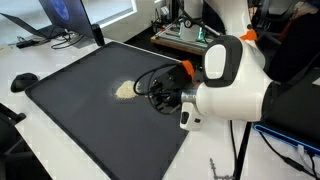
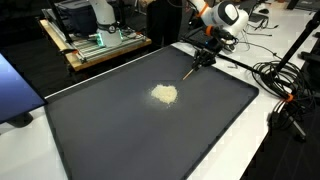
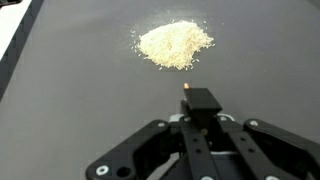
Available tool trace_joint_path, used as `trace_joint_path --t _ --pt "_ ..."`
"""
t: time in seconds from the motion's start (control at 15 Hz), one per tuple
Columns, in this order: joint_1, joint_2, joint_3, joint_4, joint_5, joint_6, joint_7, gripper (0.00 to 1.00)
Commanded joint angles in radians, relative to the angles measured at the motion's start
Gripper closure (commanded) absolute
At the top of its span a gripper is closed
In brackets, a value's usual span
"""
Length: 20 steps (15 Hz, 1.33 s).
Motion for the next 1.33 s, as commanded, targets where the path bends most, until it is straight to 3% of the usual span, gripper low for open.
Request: trace_joint_path --t 0.0,0.2,0.87,0.93,1.27 --pt "-0.020 0.011 0.010 0.066 0.014 0.005 -0.087 0.97" --pt "-0.079 -0.050 0.033 0.023 0.043 0.065 -0.139 0.97" --pt "-0.433 -0.289 0.178 -0.140 0.375 0.230 -0.238 0.97" --pt "-0.423 -0.314 0.117 -0.155 0.465 0.259 -0.260 0.97" --pt "-0.535 -0.409 0.077 -0.282 0.722 0.379 -0.281 0.97"
